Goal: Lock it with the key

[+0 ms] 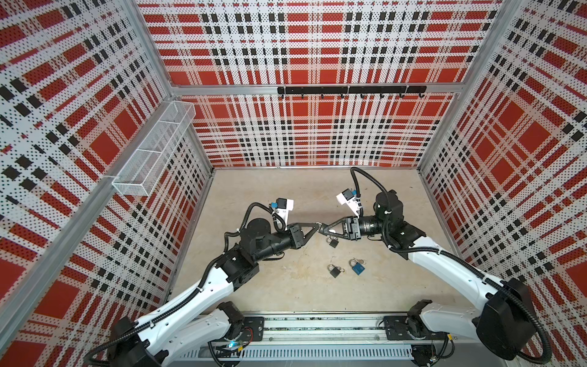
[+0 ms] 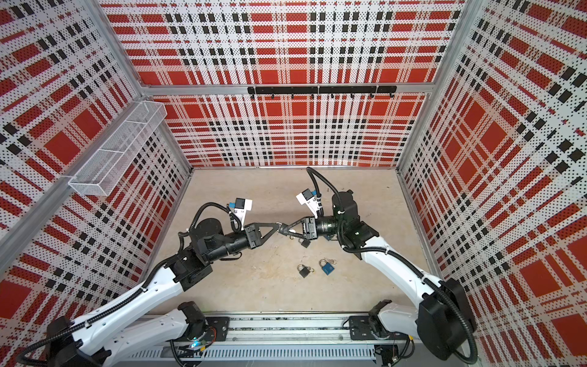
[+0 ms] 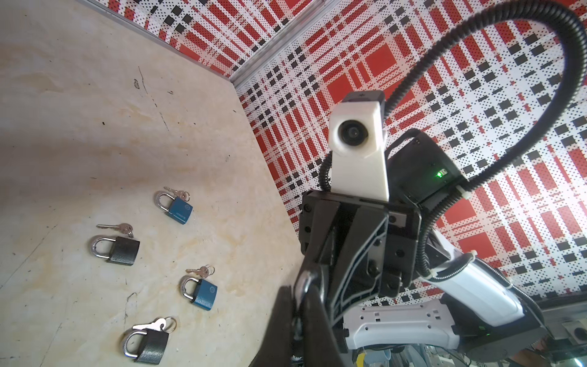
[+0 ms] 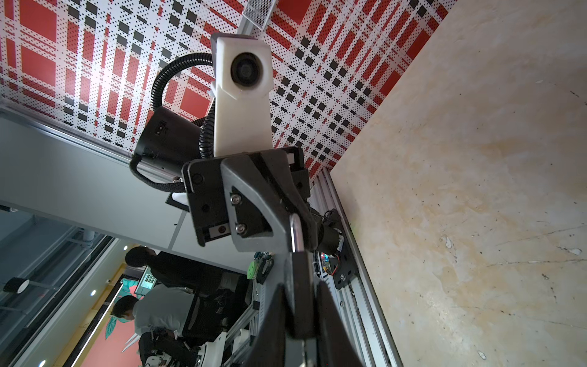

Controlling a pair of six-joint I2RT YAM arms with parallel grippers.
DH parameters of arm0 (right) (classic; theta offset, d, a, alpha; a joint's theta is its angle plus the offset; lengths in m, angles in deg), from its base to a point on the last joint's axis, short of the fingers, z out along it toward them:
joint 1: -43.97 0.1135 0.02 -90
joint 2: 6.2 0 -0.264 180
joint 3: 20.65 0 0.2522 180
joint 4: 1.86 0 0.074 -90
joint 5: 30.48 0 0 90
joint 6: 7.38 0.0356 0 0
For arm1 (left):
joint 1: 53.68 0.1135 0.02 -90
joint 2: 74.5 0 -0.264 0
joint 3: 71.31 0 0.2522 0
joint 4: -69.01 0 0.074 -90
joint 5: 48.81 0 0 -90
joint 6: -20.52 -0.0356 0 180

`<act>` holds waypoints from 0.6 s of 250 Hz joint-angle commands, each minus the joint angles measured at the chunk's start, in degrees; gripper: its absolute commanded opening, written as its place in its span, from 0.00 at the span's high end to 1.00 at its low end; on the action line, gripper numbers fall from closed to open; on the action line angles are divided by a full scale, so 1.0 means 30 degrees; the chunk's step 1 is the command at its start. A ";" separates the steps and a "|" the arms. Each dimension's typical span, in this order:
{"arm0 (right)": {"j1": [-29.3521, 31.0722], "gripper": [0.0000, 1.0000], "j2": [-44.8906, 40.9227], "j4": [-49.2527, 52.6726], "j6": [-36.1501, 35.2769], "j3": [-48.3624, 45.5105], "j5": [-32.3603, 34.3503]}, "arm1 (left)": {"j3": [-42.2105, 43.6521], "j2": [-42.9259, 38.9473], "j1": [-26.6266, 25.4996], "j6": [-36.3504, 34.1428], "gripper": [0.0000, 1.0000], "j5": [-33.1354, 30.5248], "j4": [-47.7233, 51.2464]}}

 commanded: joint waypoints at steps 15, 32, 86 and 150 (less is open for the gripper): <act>0.0611 1.00 0.0576 -0.3681 0.0272 0.0624 0.1549 | 0.0577 0.0730 -0.1881 -0.0168 1.00 0.3817 0.0384; 0.0609 1.00 0.0652 -0.3449 0.0142 0.0620 0.1580 | 0.0540 0.0617 -0.1852 -0.0215 1.00 0.3499 0.0353; 0.0855 1.00 0.0378 -0.2542 -0.0481 0.0344 0.1897 | 0.0233 0.0461 -0.0681 -0.0145 1.00 0.2957 0.0298; 0.1173 1.00 0.0067 -0.2390 -0.0356 0.0091 0.2225 | 0.0295 0.0166 0.1513 0.0495 1.00 0.3426 -0.1223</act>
